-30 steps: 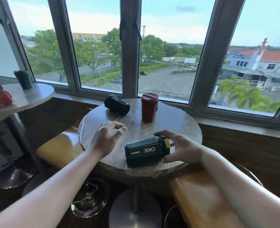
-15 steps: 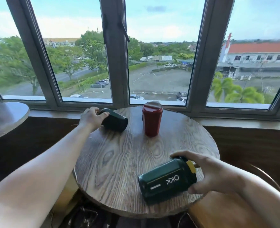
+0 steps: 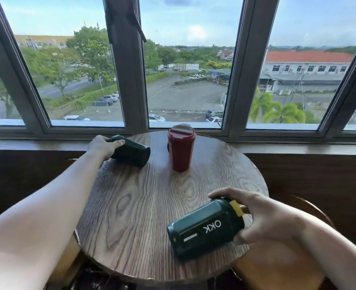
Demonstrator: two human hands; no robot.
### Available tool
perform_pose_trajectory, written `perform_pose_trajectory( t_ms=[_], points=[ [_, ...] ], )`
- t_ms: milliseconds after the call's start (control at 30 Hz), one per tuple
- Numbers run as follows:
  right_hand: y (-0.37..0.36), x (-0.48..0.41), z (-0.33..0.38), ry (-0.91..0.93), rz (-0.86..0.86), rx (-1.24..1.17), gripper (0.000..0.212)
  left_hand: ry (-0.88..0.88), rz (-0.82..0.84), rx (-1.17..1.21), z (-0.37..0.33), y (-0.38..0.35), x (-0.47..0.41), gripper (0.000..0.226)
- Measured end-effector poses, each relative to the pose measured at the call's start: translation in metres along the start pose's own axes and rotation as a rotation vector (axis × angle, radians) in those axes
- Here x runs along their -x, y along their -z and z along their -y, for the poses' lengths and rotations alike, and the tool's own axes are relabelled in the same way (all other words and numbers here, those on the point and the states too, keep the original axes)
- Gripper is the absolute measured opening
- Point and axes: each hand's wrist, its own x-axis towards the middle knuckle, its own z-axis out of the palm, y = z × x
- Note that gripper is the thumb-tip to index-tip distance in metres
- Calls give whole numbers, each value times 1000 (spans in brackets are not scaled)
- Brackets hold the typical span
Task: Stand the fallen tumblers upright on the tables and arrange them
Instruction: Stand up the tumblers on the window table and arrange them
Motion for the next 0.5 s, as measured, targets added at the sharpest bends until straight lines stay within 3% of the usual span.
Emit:
perform_pose_trajectory(
  t_ms=[200,267,500],
  points=[
    [28,-33,19,106,-144,-193,85,36,-5,101,8,1,-1,67],
    [37,-55,31,142,-200,-177,88,46,-7,125,15,1,-7,74],
    [33,-108,48,134,-261,20,87,-12,-27,127,12,1,8,67]
  ],
)
